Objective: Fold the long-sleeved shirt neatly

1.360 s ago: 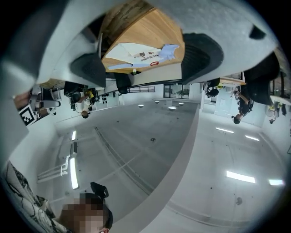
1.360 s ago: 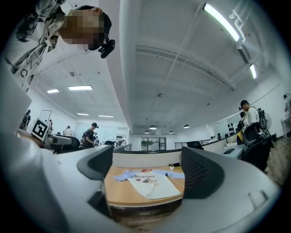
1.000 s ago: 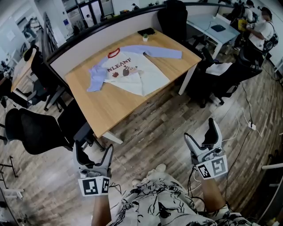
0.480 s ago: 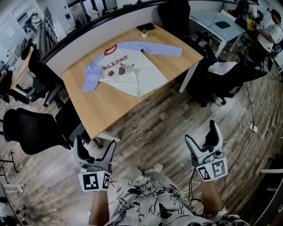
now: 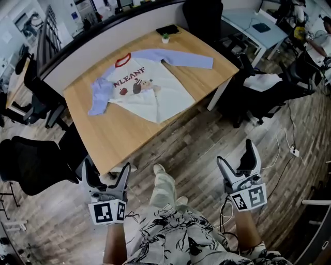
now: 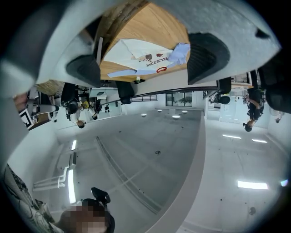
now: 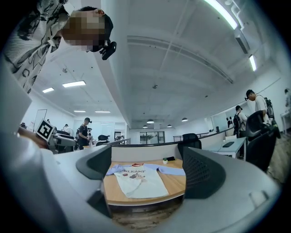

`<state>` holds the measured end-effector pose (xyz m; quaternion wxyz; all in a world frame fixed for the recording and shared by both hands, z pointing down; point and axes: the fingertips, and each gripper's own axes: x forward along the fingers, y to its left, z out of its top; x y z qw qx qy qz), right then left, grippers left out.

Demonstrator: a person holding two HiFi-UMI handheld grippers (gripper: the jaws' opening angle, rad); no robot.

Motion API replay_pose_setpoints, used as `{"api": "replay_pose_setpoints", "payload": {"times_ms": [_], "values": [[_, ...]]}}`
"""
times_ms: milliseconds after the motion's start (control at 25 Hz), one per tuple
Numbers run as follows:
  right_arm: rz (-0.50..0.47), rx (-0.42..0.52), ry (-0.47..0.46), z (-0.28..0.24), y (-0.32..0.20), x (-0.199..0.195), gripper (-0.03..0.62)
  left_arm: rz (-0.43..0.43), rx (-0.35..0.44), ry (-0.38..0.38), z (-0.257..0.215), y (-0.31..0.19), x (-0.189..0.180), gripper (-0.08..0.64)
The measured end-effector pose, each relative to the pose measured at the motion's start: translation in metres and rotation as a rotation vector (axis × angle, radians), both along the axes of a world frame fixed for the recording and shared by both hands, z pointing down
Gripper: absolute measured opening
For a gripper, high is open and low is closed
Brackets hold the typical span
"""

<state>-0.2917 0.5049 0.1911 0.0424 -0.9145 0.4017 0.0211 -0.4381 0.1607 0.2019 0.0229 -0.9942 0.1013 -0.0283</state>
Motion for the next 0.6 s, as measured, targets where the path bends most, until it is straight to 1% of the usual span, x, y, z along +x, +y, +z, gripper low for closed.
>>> {"api": "replay_pose_setpoints", "payload": {"times_ms": [200, 360, 600], "values": [[0.013, -0.016, 0.027, -0.015, -0.029, 0.06, 0.485, 0.011, -0.002, 0.011, 0.0, -0.035, 0.067, 0.586], [0.029, -0.011, 0.024, -0.02, -0.056, 0.111, 0.485, 0.017, -0.005, 0.01, -0.002, -0.07, 0.118, 0.592], [0.033, -0.008, 0.048, -0.032, -0.104, 0.163, 0.485, 0.017, -0.008, 0.02, -0.008, -0.114, 0.165, 0.594]]}}
